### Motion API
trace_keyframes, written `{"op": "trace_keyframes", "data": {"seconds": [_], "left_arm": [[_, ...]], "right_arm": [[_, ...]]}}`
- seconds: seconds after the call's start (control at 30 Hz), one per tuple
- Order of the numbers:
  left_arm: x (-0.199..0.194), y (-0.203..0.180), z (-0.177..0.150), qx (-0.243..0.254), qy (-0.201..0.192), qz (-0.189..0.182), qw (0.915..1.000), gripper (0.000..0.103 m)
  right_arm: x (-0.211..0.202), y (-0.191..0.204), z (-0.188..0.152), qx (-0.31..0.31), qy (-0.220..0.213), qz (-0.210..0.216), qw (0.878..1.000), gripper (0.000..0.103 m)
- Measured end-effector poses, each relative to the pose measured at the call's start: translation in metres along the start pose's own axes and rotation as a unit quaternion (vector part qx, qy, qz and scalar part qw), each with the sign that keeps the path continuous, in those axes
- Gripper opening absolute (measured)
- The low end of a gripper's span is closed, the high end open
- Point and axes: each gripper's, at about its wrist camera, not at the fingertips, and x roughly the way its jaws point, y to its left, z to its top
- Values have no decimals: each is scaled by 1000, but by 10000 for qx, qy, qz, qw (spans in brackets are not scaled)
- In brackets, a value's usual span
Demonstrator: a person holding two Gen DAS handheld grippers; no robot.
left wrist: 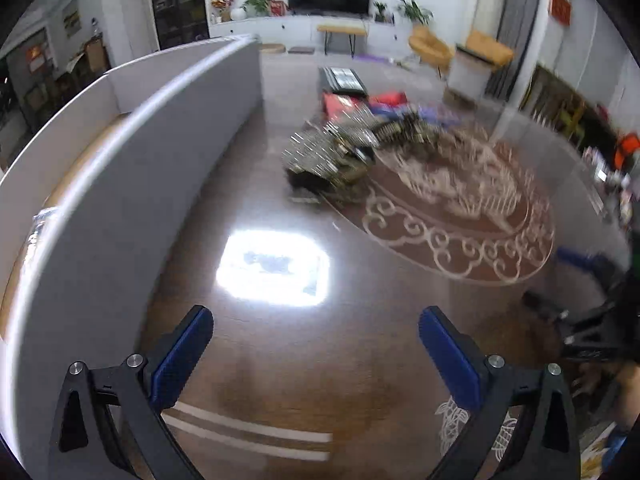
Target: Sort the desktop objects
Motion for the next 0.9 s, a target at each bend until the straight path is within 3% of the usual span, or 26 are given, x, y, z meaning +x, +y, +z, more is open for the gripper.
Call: {"op": "trace_keyframes", "data": {"seconds": [0.1, 0.2, 0.4, 0.43, 0.67, 0.9], "left_arm": [[-2, 21, 15, -110, -45, 9, 9999, 103], [18, 25, 38, -180, 306, -244, 9991, 103], [100, -3, 64, 652, 1074, -297, 9916, 103], [103, -7, 66, 796, 864, -169, 9929, 103], [128, 4, 79, 1011, 19, -389, 9941, 103], [135, 7, 70, 1003, -64, -402, 9941, 103]], "right_arm": [[5, 2, 3, 39, 32, -79, 10000, 103], [8, 3, 7, 114, 46, -172, 9998, 103], [9, 4, 8, 157, 46, -212, 9996, 103], [9, 4, 8, 157, 46, -213, 9996, 103], [9, 4, 8, 158, 45, -214, 9996, 103], [9, 4, 8, 159, 44, -212, 9996, 103]]}}
